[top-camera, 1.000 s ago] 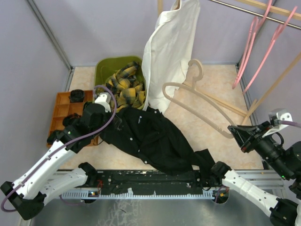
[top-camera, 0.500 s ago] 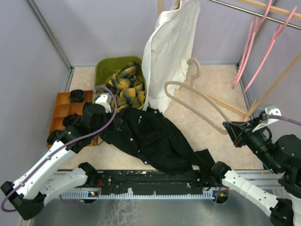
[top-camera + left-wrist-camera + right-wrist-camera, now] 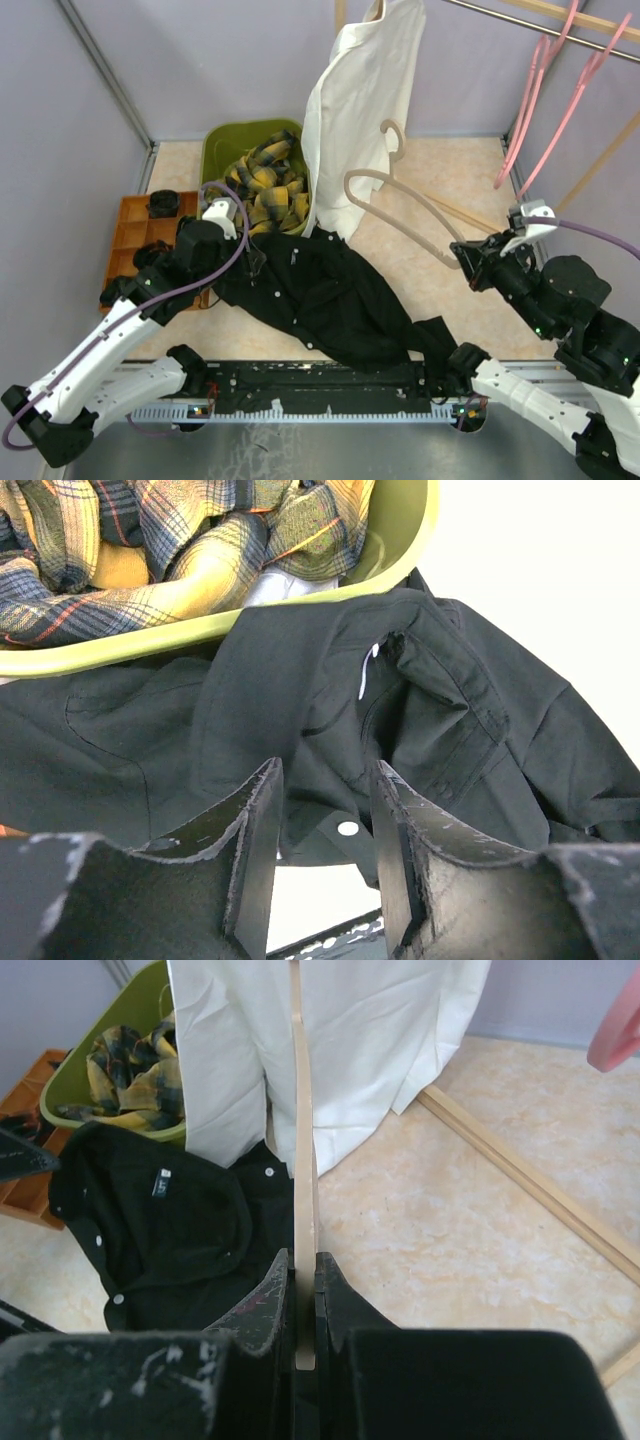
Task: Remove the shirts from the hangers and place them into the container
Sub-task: Remove the shirt from the hanger, then place the hanger at the clothesline.
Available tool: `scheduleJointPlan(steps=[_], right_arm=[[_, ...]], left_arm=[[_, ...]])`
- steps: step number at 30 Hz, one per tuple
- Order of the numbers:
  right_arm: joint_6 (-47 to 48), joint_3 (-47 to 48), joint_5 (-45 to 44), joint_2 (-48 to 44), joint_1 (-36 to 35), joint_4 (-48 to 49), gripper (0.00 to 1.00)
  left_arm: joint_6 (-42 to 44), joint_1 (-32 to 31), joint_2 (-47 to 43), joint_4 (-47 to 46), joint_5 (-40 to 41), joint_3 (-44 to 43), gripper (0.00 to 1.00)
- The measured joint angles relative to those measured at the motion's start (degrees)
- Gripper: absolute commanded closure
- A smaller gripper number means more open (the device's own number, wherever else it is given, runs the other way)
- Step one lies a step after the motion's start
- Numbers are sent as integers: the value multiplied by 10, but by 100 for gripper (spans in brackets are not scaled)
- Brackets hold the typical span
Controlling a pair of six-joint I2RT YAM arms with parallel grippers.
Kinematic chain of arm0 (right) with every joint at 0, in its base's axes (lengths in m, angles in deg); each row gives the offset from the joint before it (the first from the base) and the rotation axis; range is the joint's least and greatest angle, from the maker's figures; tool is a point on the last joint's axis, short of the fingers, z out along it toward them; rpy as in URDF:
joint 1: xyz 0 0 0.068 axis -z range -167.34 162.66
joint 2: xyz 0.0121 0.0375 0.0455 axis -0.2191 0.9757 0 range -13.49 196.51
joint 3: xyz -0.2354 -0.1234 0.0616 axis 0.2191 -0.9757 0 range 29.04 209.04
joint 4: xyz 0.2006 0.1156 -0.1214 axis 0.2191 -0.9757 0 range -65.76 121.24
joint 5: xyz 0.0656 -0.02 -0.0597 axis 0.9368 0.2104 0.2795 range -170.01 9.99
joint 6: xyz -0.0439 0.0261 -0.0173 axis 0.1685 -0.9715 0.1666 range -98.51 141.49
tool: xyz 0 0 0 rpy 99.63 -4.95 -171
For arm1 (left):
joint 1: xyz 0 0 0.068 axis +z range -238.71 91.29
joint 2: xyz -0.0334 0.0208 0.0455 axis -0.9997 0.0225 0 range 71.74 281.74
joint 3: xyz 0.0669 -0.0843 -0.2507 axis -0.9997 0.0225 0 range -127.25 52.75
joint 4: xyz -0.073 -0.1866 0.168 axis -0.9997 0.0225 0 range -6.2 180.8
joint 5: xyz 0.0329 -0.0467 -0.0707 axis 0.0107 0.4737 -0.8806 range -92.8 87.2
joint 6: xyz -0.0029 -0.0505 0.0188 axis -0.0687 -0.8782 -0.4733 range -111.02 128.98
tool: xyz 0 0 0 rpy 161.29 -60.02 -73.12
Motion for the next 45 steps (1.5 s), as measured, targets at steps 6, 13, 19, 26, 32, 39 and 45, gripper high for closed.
scheduleJointPlan(steps=[6, 13, 19, 26, 32, 39, 45], right_arm=[[-11, -3, -50, 37, 0, 31, 100], [-30, -3, -135, 95, 0, 65, 100], [-21, -2, -186, 139, 0, 117, 100], [21, -3, -223, 149, 0, 257, 100], [83, -46, -268, 143, 0, 423, 100], [144, -64, -300, 165, 0, 541, 100], [179, -68, -336, 179, 0, 591, 100]], left_arm=[[-1, 0, -5, 0, 4, 0, 40], [-3, 0, -9, 0, 8, 0, 27], [-5, 0, -17, 1, 15, 0, 23], [-5, 0, -20, 3, 19, 0, 16], [-6, 0, -21, 4, 22, 0, 11], [-7, 0, -21, 4, 26, 0, 10], [-7, 0, -21, 4, 28, 0, 10]])
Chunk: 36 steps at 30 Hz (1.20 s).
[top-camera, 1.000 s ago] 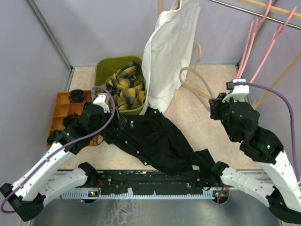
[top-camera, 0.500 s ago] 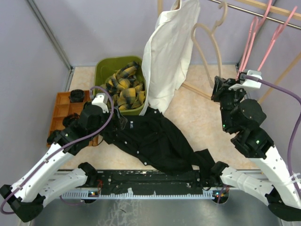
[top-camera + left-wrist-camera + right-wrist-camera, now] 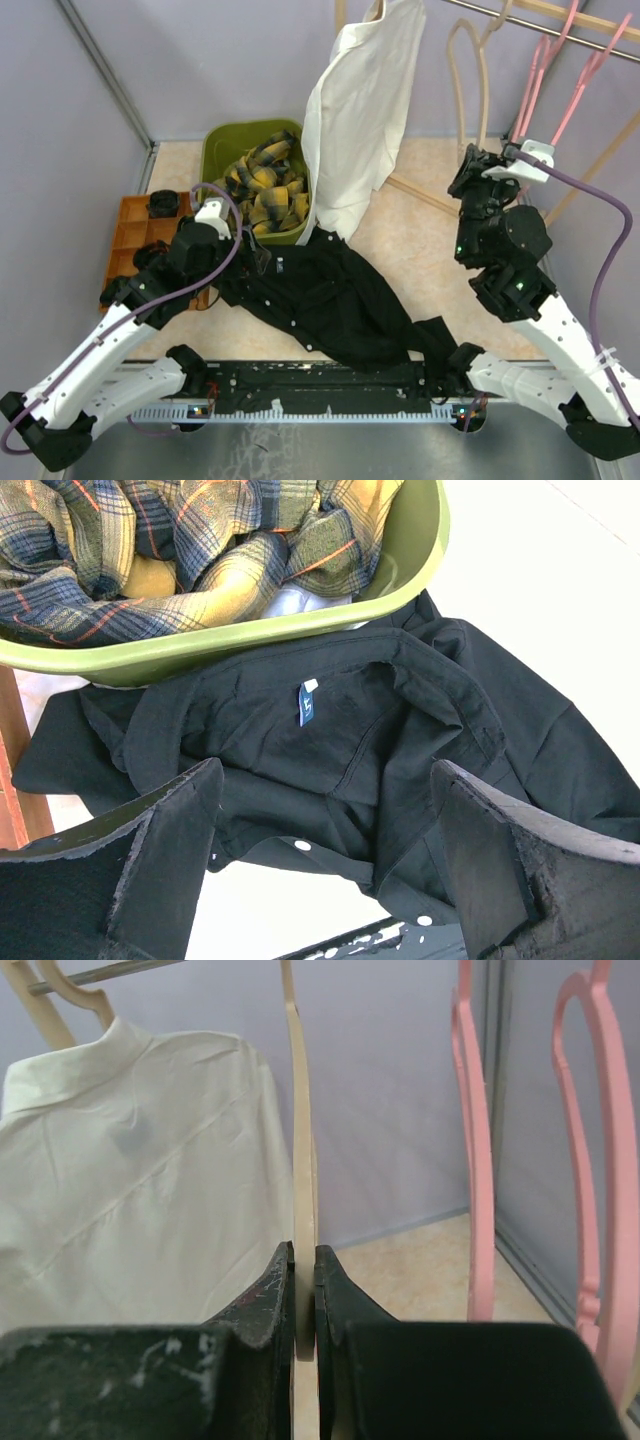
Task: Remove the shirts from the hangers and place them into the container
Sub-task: Place the hanger at the clothesline.
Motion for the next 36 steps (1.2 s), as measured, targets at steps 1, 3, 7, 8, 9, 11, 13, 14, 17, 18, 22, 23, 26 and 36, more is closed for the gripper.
scheduleJointPlan(steps=[1, 3, 7, 8, 9, 11, 13, 14, 17, 18, 22, 23, 26, 36], right_arm=[[7, 0, -13, 5, 0, 4, 100], [21, 6, -37, 16, 0, 14, 100], [54, 24, -79, 46, 0, 31, 100], [58, 29, -87, 52, 0, 32, 100], [64, 33, -98, 61, 0, 34, 100], [71, 35, -111, 76, 0, 35, 99], [72, 35, -119, 85, 0, 34, 91], [71, 35, -121, 86, 0, 32, 86], [51, 35, -123, 83, 0, 7, 63], [40, 35, -121, 80, 0, -6, 56], [-4, 34, -90, 59, 0, -65, 34], [-16, 34, -75, 50, 0, -81, 29], [-49, 37, -20, 23, 0, -132, 19], [-173, 20, 190, -82, 0, -320, 12]], left_arm=[[0, 0, 1, 0, 0, 0, 10], [0, 0, 3, 0, 0, 0, 10], [0, 0, 7, 0, 0, 0, 10], [0, 0, 7, 0, 0, 0, 10], [0, 0, 7, 0, 0, 0, 10], [0, 0, 7, 0, 0, 0, 9], [0, 0, 7, 0, 0, 0, 9], [0, 0, 7, 0, 0, 0, 9], [0, 0, 4, 0, 0, 0, 9], [0, 0, 4, 0, 0, 0, 9], [0, 0, 3, 0, 0, 0, 8], [0, 0, 3, 0, 0, 0, 8], [0, 0, 3, 0, 0, 0, 6], [-7, 0, 7, 0, -1, 12, 1]])
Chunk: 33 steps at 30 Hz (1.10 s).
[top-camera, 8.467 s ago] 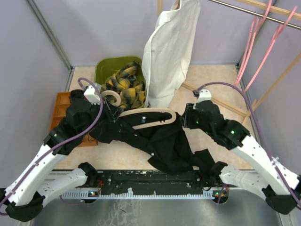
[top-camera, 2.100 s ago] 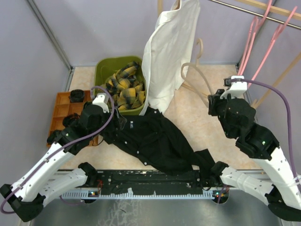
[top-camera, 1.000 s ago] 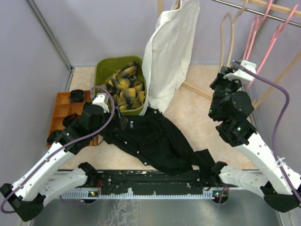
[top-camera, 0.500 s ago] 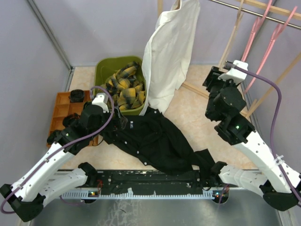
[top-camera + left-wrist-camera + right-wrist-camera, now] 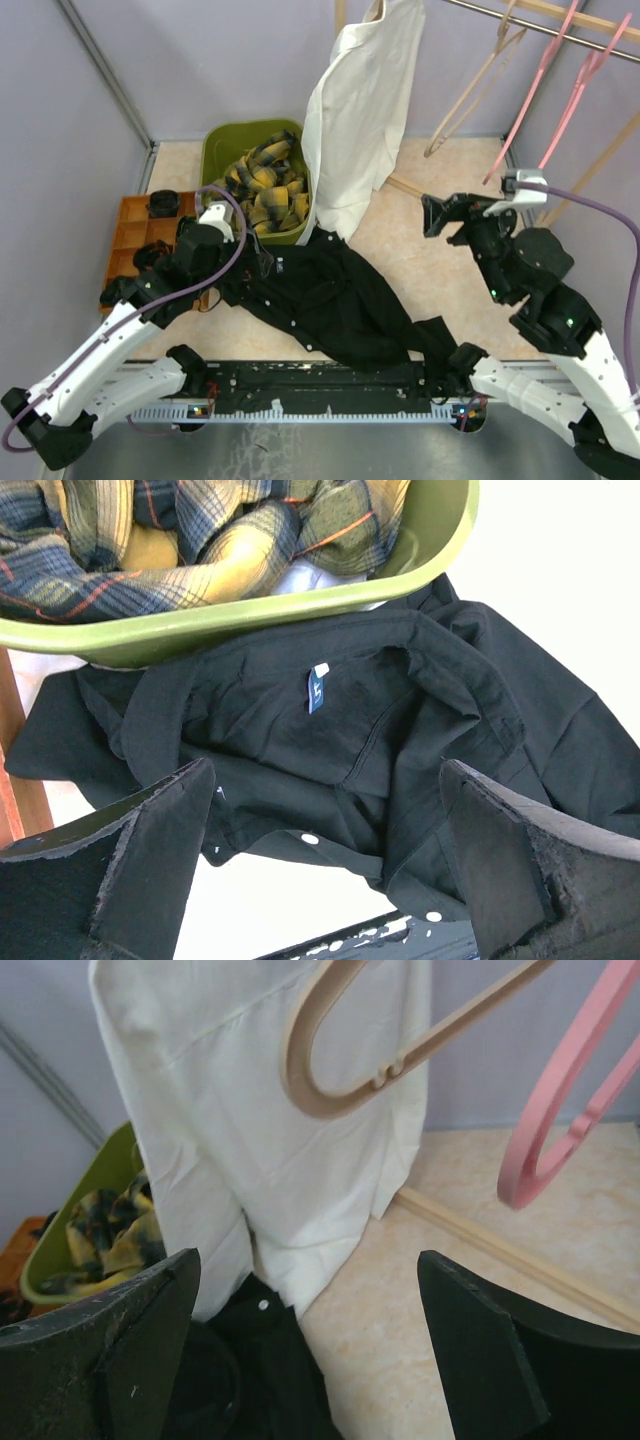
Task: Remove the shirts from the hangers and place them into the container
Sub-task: Place the hanger at the clothesline, then pick up the shirt from the center of the board.
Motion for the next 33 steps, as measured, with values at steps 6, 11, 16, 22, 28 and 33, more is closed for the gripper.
scheduleJointPlan(steps=[6, 11, 16, 22, 28, 33], right_arm=[[-54, -47, 98, -96, 0, -60, 15], [-80, -92, 203, -137, 0, -77, 15], [-102, -148, 305, -124, 0, -74, 15], [-127, -216, 382, -46, 0, -56, 16], [-162, -259, 383, 51, 0, -54, 14], [-202, -312, 378, 97, 0, -26, 12]], left_arm=[[-36, 0, 3, 2, 4, 23, 1], [-87, 0, 15, 16, 30, 38, 1], [-131, 0, 18, 41, 73, 48, 1], [-144, 1, 16, 32, 94, 79, 1], [-115, 1, 57, -64, -5, 156, 1], [-91, 1, 135, -167, -149, 170, 1]])
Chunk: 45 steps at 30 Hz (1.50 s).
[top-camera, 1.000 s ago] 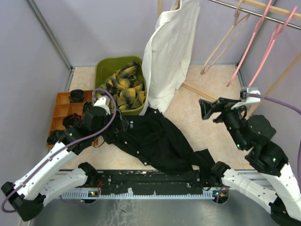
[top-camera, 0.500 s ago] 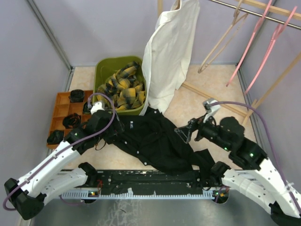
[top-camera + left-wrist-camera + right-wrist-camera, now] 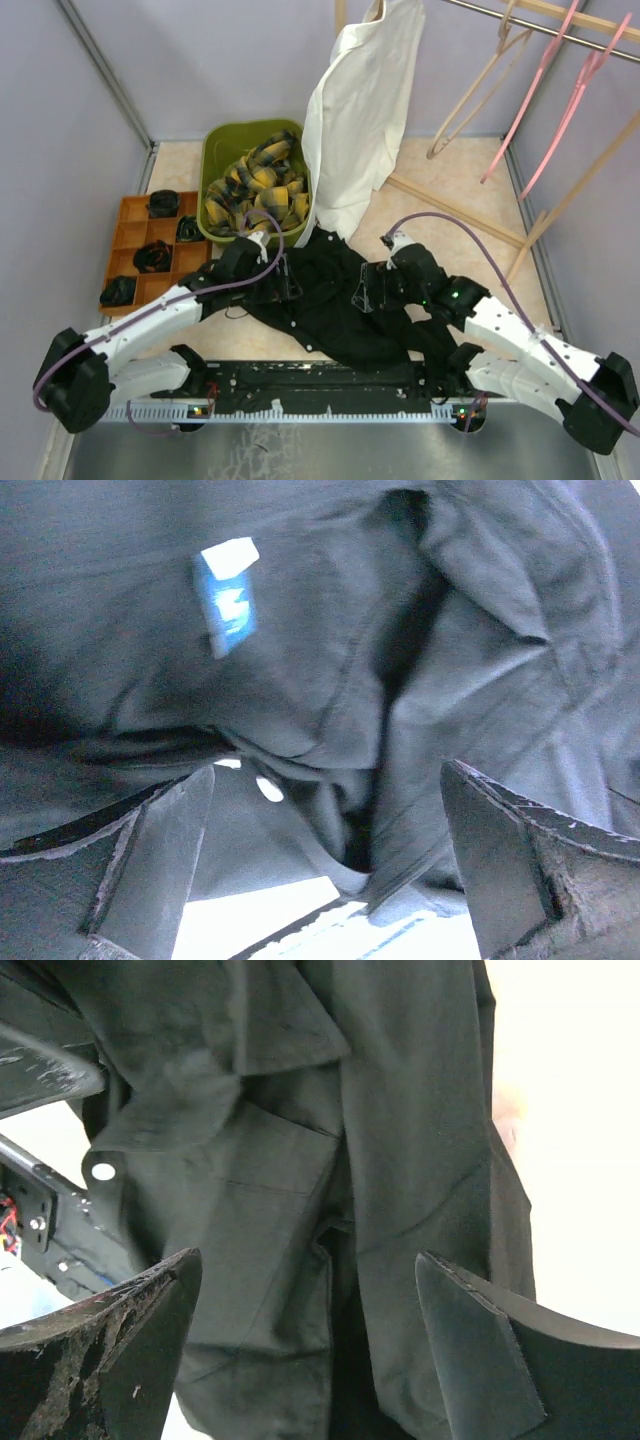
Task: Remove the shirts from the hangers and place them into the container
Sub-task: Pick up the shirt from the center of the board.
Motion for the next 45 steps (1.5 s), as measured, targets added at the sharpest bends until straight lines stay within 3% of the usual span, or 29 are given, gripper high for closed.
scheduleJointPlan(steps=[5, 8, 12, 17, 21, 23, 25, 26, 32, 33, 35, 37, 38, 45], right_arm=[[-45, -53, 0, 47, 0, 61, 14], [-77, -80, 2, 74, 0, 103, 25], [-120, -109, 28, 111, 0, 176, 49], [-168, -125, 77, 141, 0, 252, 60], [-179, -127, 106, 133, -1, 294, 61], [-176, -126, 112, 117, -1, 296, 60], [-168, -119, 107, 96, -2, 279, 58], [-165, -113, 102, 86, -2, 266, 54], [-144, -79, 43, 11, -2, 184, 38], [-144, -76, 36, 2, -2, 177, 37], [-139, -74, 16, -24, -2, 159, 33], [-137, -74, -2, -49, -2, 144, 31], [-136, -74, -12, -59, -2, 137, 31], [-134, -74, -45, -77, -2, 107, 29]], left_arm=[[12, 0, 66, -103, -130, 1, 1], [7, -4, 85, -161, -202, 2, 1], [-3, -26, 90, -207, -248, 6, 1], [-2, -47, 134, -173, -226, -17, 5], [2, -60, 135, -119, -174, -24, 35], [4, -63, 111, -98, -153, -25, 68], [7, -65, 69, -80, -123, -26, 93], [15, -65, 45, -73, -104, -27, 100], [27, -65, -62, -20, 17, -40, 100], [27, -65, -70, -9, 37, -42, 91], [25, -65, -88, 23, 86, -43, 39], [17, -65, -100, 56, 132, -46, 9], [3, -65, -106, 77, 159, -49, 2], [-40, -49, -112, 137, 247, -46, 1]])
